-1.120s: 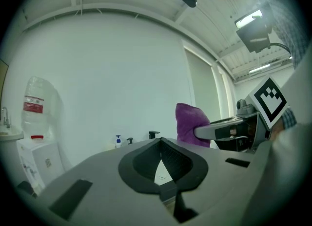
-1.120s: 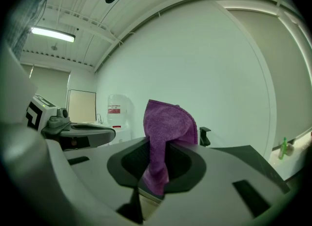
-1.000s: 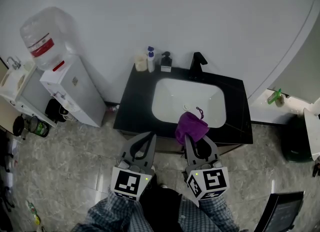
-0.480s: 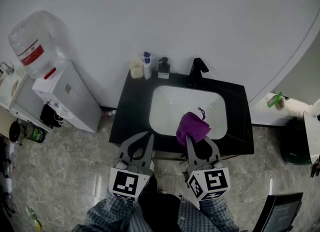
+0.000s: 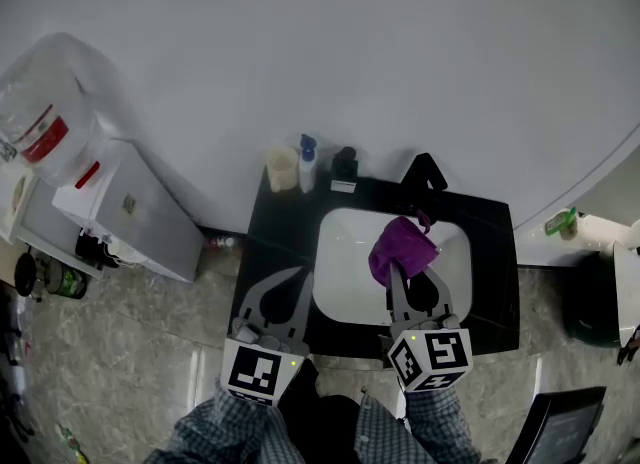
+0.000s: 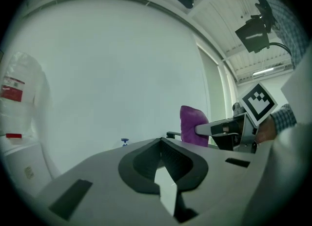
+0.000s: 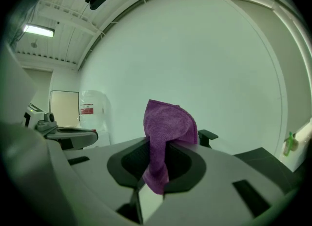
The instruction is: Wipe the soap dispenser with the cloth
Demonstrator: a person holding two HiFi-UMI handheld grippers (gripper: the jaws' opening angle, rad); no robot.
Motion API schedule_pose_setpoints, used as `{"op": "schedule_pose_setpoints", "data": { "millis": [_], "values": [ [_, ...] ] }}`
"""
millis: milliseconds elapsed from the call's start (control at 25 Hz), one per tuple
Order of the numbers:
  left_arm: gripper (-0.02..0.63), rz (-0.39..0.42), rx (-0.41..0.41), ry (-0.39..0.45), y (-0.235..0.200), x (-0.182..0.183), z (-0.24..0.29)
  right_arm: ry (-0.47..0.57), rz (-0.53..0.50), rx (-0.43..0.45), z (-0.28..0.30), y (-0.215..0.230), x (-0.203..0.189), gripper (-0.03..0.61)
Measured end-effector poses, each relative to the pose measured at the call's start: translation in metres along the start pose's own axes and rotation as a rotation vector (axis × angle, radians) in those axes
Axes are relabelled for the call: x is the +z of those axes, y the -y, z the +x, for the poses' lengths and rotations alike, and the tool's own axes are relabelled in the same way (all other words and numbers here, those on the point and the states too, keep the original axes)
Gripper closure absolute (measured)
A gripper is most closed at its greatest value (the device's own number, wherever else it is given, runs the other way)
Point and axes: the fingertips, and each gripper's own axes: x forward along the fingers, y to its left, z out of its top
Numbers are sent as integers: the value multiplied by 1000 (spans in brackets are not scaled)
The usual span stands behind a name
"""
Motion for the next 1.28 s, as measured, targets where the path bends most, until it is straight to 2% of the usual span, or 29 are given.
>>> {"op": "schedule_pose_setpoints", "data": {
  "millis": [240,480,680,960,1280],
  "values": [
    [612,-27,-21,-13,-42,-8,36,-13,4,-17,64,14,13,503],
    [612,-53,-27,-32,-63,-16,58,-43,10,9,106,21,16,504],
    [612,-63,-11,-50,-70,-23,72,-83,-26,25,137,29,11,503],
    [612,-97,43,-68,-76,-28,77,-131,-50,99,188,35,7,503],
    [612,-60,52,-80,-73,-29,85,-207,-56,134,248,41,-8,503]
  ]
}}
